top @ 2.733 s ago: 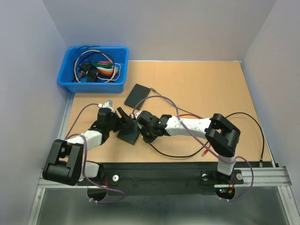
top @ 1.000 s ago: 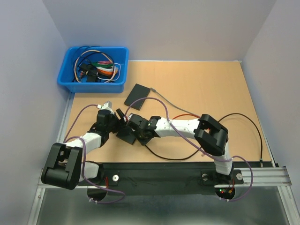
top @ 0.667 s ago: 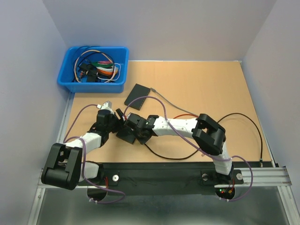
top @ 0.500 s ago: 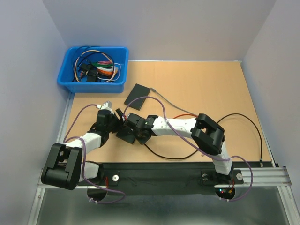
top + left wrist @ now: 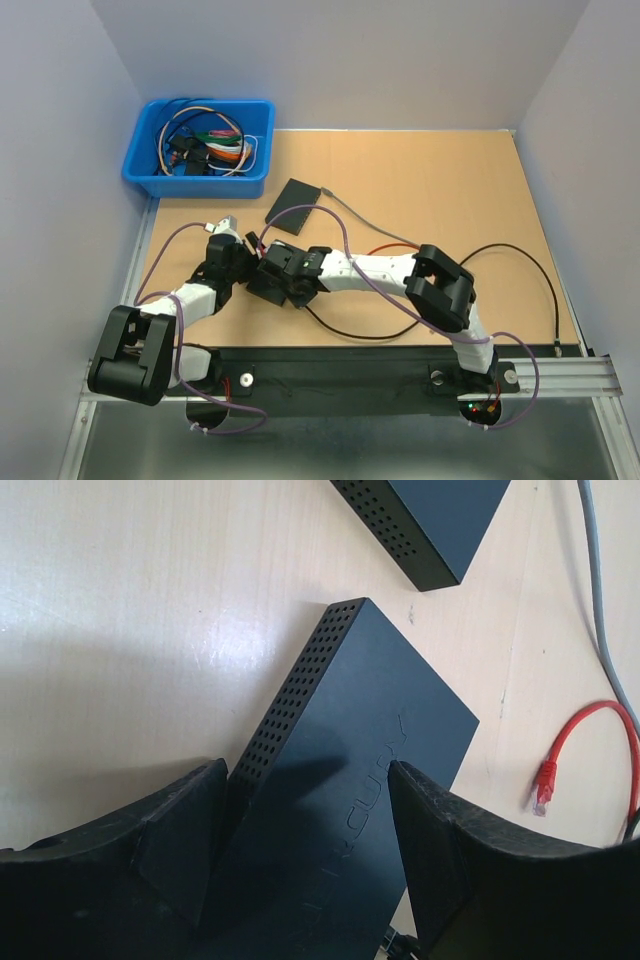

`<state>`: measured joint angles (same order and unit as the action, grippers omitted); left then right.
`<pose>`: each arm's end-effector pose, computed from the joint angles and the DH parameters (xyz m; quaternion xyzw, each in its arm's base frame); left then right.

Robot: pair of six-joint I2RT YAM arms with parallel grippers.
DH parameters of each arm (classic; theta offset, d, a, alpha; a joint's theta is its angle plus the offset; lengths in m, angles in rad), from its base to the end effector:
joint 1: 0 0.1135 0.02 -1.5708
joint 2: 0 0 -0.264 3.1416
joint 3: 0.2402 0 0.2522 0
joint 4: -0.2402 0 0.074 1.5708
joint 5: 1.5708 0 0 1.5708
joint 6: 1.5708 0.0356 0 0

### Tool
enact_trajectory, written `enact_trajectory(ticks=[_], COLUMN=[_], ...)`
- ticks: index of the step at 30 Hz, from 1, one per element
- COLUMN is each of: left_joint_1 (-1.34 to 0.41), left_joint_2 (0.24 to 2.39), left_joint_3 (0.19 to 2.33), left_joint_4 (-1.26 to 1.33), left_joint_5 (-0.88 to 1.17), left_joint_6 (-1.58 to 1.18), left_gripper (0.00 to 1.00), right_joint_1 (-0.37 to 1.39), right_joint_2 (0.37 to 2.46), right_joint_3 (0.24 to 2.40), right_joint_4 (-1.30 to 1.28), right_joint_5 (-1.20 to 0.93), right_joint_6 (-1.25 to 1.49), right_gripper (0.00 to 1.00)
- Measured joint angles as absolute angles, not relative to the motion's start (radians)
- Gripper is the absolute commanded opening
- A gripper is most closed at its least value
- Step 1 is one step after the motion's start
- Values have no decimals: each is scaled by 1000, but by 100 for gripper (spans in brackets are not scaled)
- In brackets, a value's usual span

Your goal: Insert the plug into the switch port

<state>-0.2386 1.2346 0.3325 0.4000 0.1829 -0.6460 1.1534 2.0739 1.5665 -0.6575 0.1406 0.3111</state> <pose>0.2194 -0.0600 0.1553 -0.1278 0.8487 -0.2881 0.4247 0.1804 0.3944 0.1778 -0.3865 0.8975 0.0832 0.1955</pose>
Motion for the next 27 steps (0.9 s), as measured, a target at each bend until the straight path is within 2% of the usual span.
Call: enact_trajectory(ticks=[20, 27], left_joint_1=[-243, -265], left_joint_2=[1236, 1249], left_joint_3=[329, 330], left_joint_4=[405, 424], left_joint_5=[170, 170], left_joint_6=[-629, -621], left_gripper=[74, 72], right_joint_1=[1166, 1174], right_joint_2=[2086, 2056], right_joint_3=[1580, 1531], right_joint_4=[-670, -612], right_joint_5=[242, 157], right_joint_6=[220, 85], right_gripper=[0, 0])
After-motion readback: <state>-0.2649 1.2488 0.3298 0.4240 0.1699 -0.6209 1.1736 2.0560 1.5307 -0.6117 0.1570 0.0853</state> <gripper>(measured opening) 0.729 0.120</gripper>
